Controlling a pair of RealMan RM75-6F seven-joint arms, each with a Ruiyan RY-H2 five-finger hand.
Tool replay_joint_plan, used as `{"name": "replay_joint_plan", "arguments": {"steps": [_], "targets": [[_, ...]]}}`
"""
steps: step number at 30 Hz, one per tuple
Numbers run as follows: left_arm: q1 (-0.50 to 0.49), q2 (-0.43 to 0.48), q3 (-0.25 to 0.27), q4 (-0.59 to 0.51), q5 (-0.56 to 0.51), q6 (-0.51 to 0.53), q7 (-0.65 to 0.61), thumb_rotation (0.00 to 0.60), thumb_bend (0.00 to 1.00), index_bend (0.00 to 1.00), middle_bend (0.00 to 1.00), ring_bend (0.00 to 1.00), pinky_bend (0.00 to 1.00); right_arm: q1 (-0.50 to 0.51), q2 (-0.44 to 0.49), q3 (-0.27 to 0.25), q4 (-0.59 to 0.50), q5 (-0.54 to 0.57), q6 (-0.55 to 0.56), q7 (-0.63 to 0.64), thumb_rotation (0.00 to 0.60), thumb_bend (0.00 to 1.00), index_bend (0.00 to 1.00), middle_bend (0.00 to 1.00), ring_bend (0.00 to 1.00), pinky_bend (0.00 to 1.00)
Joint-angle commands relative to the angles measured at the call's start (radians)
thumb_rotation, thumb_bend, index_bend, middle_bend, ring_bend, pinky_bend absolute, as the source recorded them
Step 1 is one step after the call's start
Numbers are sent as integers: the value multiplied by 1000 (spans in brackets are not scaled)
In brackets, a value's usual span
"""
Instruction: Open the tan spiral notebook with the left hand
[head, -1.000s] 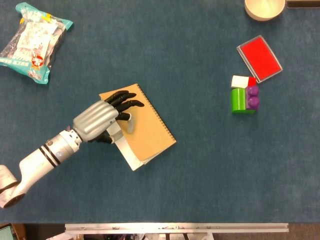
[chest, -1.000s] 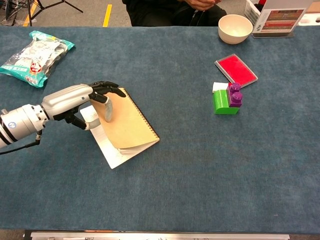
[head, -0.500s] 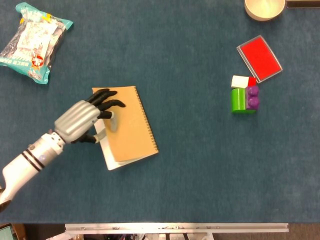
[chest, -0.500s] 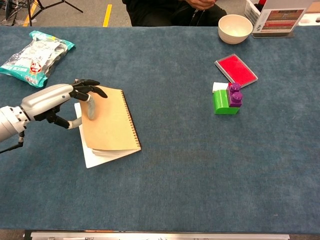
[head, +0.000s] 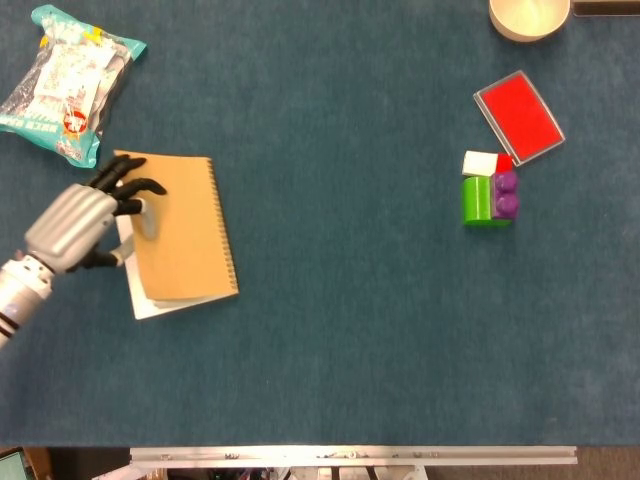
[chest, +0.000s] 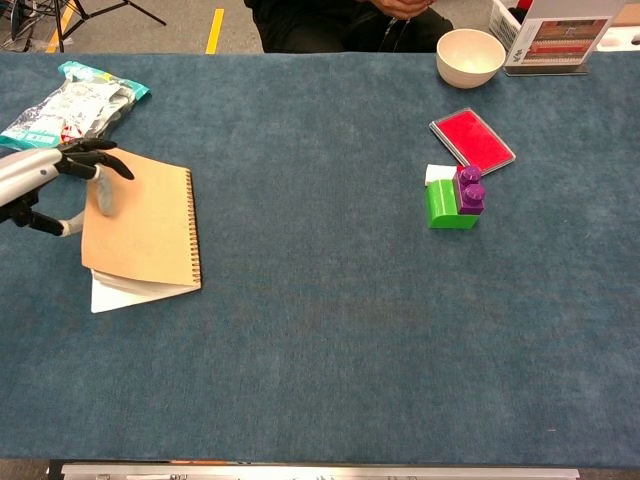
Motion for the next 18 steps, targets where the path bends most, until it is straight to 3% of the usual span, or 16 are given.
{"name": "replay_joint_plan", "arguments": {"steps": [1, 5, 11, 18], "targets": [[-2, 25, -3, -9, 12, 8, 23, 600, 446, 709, 251, 51, 0, -2, -2, -2, 1, 1, 1, 0, 600, 532, 382, 369, 277, 367], [-26, 65, -5, -55, 37, -4, 71, 600, 446, 708, 248, 51, 0, -6, -5, -6, 8, 2, 3, 5, 600, 532, 382, 369, 277, 367], [-103, 135, -32, -231, 85, -45, 193, 600, 446, 698, 240, 51, 0, -16, -7, -8, 21, 8, 12, 19, 600, 533, 381, 369, 277, 368], [-177, 151, -71, -384, 87, -137, 275, 600, 446, 682, 236, 51, 0, -25, -9, -8, 40, 11, 19, 41, 600, 533, 381, 369, 277, 367]]}}
